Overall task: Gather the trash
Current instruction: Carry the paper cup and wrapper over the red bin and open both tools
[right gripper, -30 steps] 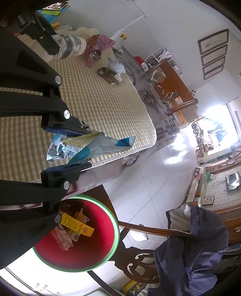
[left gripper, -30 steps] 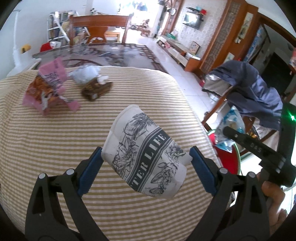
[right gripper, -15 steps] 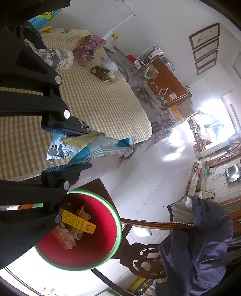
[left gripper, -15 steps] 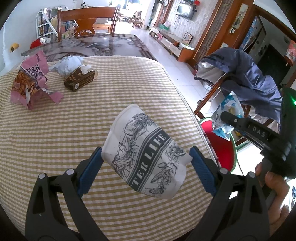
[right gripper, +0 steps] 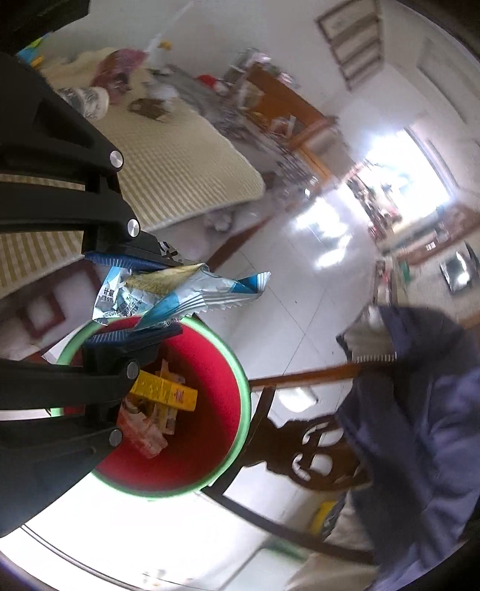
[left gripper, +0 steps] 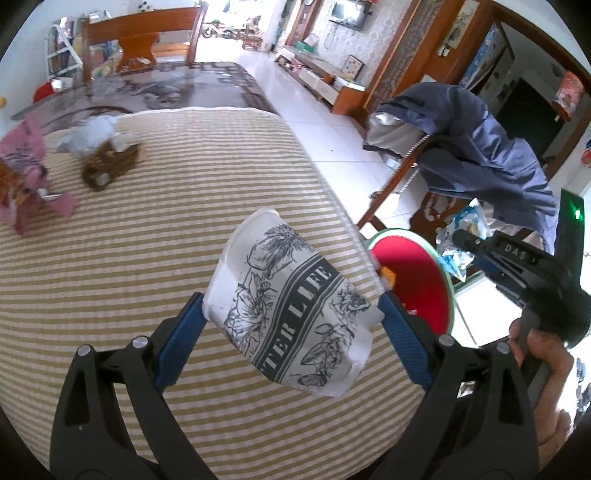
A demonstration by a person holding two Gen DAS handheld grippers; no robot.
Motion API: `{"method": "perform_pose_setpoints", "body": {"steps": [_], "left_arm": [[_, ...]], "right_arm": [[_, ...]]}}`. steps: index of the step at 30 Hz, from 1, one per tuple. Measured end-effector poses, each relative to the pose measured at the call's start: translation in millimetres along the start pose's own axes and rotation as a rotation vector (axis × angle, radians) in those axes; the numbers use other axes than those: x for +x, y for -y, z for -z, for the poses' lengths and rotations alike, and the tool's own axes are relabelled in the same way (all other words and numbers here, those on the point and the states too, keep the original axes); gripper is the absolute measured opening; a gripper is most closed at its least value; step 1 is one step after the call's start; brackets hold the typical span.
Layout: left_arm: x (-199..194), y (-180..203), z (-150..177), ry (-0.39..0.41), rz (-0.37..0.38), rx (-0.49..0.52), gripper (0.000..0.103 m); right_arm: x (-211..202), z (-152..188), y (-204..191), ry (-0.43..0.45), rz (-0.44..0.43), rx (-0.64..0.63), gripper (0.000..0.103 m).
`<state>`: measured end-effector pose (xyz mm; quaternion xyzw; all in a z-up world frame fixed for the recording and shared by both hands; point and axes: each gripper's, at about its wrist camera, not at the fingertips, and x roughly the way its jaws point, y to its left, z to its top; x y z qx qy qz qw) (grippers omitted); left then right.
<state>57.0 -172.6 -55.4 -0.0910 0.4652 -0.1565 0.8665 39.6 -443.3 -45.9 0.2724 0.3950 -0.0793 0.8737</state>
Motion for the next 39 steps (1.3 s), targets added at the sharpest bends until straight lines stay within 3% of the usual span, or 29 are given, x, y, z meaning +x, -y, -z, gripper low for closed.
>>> {"method": "perform_pose_setpoints", "body": {"steps": [6, 16, 39], "left_arm": [[28.0, 35.8, -5.5, -0.052, 0.106, 0.014, 0.091], [43.7, 93.7, -9.4, -0.038, 0.144, 0.158, 0.091], [71.7, 100.1, -9.9, -0.091, 0.165, 0.146, 0.091]], "right_arm": [[-9.8, -11.0, 21.7, 0.072, 0.029, 0.092, 0.029], [-5.7, -18.0, 34.6, 0.079, 0.030, 0.136, 0.029], [-7.2, -19.2, 41.5, 0.094, 0.038, 0.177, 0.029]]}}
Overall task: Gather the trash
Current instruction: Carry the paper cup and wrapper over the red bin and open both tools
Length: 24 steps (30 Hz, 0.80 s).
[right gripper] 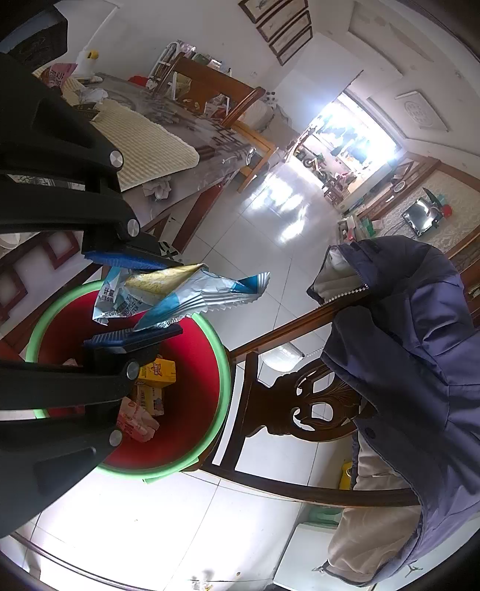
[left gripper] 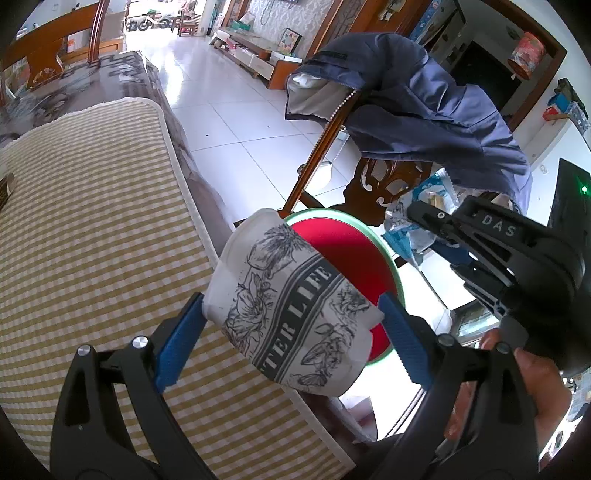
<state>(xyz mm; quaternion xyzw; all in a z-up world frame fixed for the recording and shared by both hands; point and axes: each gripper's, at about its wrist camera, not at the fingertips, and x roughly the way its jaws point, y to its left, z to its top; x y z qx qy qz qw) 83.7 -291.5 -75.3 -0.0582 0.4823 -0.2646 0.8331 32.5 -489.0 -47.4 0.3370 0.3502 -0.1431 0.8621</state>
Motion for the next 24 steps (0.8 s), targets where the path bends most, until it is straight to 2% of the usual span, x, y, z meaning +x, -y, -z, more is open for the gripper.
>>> {"method": "perform_pose_setpoints", "body": {"steps": [9, 11, 12, 13, 15, 18, 20, 24], "left_arm": [[10.6, 9.9, -5.8, -0.015, 0.008, 0.017, 0.091], [12.7, 11.1, -6.1, -0.026, 0.031, 0.014, 0.091], [14.6, 12.1, -6.2, -0.037, 0.044, 0.014, 0.091], [15.4, 12.4, -5.5, -0.042, 0.048, 0.012, 0.092], [15.8, 11.9, -4.0, -0.044, 0.051, 0.005, 0.092], [16.8, 7.4, -1.6, -0.054, 0.065, -0.020, 0.092], [17.0, 4.1, -0.7, -0.062, 0.079, -0.043, 0.094], [18.6, 4.3, -1.0, -0.086, 0.144, -0.073, 0.097]], "right_arm": [[-3.9, -0.7, 0.3, 0.037, 0.008, 0.007, 0.029], [-2.4, -1.5, 2.1, 0.034, 0.019, 0.014, 0.037], [-3.0, -2.1, 3.5, 0.039, 0.023, 0.021, 0.050], [-5.2, -2.7, 5.2, 0.052, 0.024, 0.031, 0.054], [-10.0, -3.8, 6.9, 0.083, 0.034, 0.036, 0.055], [-10.8, -4.4, 6.3, 0.091, 0.040, 0.034, 0.066], [-11.0, -4.9, 6.5, 0.093, 0.030, 0.040, 0.067], [-17.8, -5.6, 7.0, 0.127, -0.013, 0.072, 0.071]]}}
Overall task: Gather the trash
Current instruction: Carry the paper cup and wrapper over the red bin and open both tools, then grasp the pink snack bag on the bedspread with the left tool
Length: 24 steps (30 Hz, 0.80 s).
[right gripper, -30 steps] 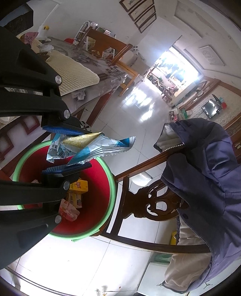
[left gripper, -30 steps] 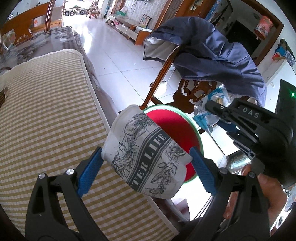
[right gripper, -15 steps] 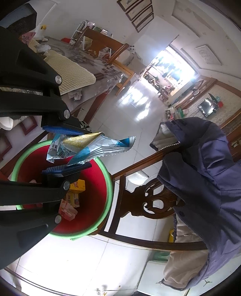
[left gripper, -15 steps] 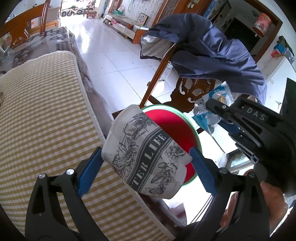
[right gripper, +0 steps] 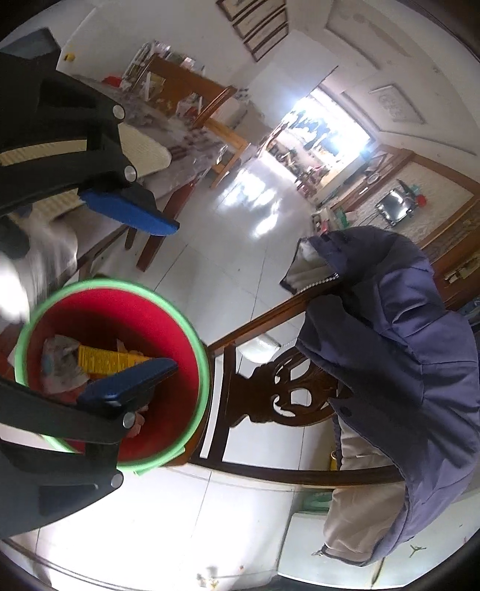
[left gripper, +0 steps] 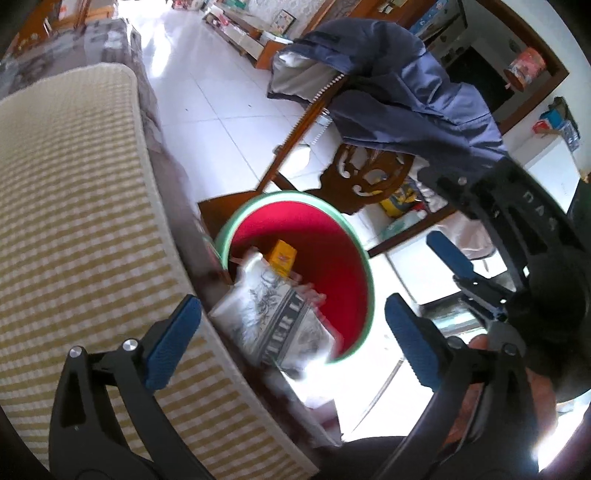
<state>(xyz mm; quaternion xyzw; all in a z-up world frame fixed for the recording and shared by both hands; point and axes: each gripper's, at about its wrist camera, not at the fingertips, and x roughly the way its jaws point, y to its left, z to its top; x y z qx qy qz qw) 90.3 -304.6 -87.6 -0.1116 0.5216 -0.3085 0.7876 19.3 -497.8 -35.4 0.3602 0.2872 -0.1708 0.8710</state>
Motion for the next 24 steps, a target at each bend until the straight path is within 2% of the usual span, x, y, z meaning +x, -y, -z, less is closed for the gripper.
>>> {"method": "perform_pose_setpoints", "body": {"steps": [3, 6, 10, 12, 16, 21, 22, 24], "left_arm": [[0.1, 4.4, 1.2, -0.006, 0.014, 0.010, 0.097], [-5.9, 3.9, 3.2, 0.019, -0.003, 0.019, 0.097], [-28.1, -9.0, 5.3, 0.096, -0.035, 0.001, 0.097], [-45.8, -19.7, 8.9, 0.148, -0.097, 0.020, 0.097], [-89.5, -58.0, 23.4, 0.236, -0.272, 0.044, 0.097], [-155.7, -148.1, 41.4, 0.293, -0.484, -0.093, 0.097], [-174.1, -173.1, 42.8, 0.315, -0.554, -0.136, 0.097], [-199.6, -205.5, 42.0, 0.345, -0.649, -0.189, 0.097]], "right_arm": [[-8.7, -1.6, -1.0, 0.054, -0.010, 0.015, 0.075], [-5.5, -1.6, -4.8, 0.039, -0.002, -0.007, 0.076], [1.8, -0.7, -7.3, 0.003, 0.007, -0.021, 0.076], [6.0, 1.2, -9.7, -0.023, 0.009, -0.038, 0.076], [11.1, 6.9, -19.0, -0.053, 0.010, -0.079, 0.078], [17.6, 19.2, -38.3, -0.105, 0.000, -0.150, 0.080], [17.5, 22.2, -43.4, -0.109, -0.003, -0.165, 0.080], [18.0, 26.9, -50.9, -0.114, -0.008, -0.188, 0.080]]}}
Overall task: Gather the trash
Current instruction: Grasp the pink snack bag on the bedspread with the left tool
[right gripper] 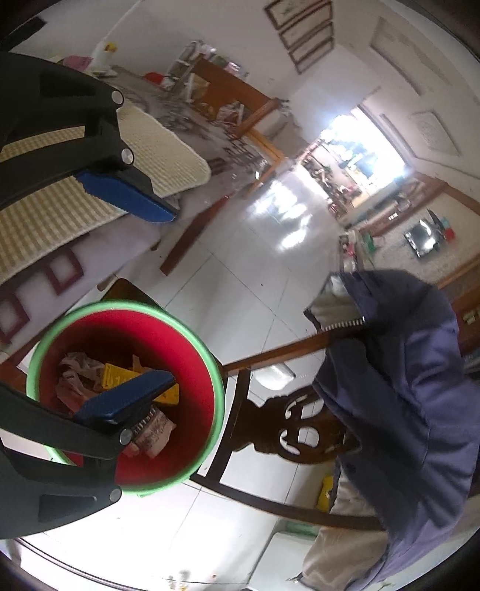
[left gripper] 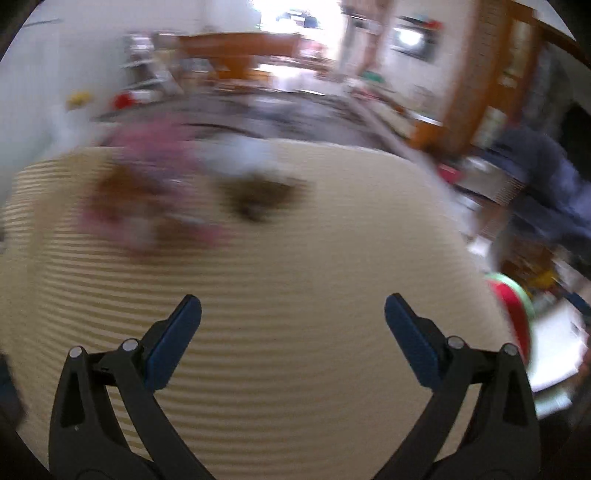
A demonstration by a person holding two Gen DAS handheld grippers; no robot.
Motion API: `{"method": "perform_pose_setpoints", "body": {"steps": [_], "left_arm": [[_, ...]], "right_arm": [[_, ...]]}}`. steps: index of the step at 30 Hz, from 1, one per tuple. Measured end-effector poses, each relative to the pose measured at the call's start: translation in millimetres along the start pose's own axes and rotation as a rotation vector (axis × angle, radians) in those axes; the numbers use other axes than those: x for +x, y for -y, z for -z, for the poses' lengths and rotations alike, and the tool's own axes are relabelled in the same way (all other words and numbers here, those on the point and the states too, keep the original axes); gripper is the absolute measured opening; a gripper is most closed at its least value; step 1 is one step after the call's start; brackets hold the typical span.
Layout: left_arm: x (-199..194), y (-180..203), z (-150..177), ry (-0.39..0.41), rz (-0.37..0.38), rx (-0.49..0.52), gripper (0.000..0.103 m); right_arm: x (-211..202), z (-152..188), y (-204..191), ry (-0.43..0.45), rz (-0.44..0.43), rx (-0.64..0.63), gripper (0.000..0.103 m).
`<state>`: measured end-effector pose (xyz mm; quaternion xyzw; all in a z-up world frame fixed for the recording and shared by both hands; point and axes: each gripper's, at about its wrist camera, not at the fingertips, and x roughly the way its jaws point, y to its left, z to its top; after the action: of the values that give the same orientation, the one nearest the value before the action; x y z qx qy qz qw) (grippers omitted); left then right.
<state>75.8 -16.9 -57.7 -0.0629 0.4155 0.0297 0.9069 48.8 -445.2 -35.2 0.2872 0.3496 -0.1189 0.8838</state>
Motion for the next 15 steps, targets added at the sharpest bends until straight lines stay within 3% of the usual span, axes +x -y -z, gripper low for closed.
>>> {"method": "perform_pose_setpoints", "body": {"steps": [2, 4, 8, 13, 15], "left_arm": [[0.6, -30.2, -12.4, 0.024, -0.082, -0.005, 0.097], [4.3, -45.7, -20.7, 0.024, -0.146, 0.052, 0.097], [13.8, -46.9, -24.0, 0.093, -0.344, 0.324, 0.098], [42.5, -51.6, -37.0, 0.057, -0.352, 0.369, 0.098], [52.2, -42.9, -40.5, 0.068, -0.373, 0.433, 0.098]], "right_arm": [[1.8, 3.6, -10.9, -0.008, -0.003, -0.028, 0.081], [4.7, 7.2, -20.8, -0.020, -0.002, -0.057, 0.081], [10.7, 12.6, -30.7, -0.039, 0.015, -0.099, 0.081], [17.5, 15.4, -32.6, -0.063, 0.030, -0.094, 0.081], [19.4, 15.7, -34.2, -0.069, 0.034, -0.100, 0.081]]}}
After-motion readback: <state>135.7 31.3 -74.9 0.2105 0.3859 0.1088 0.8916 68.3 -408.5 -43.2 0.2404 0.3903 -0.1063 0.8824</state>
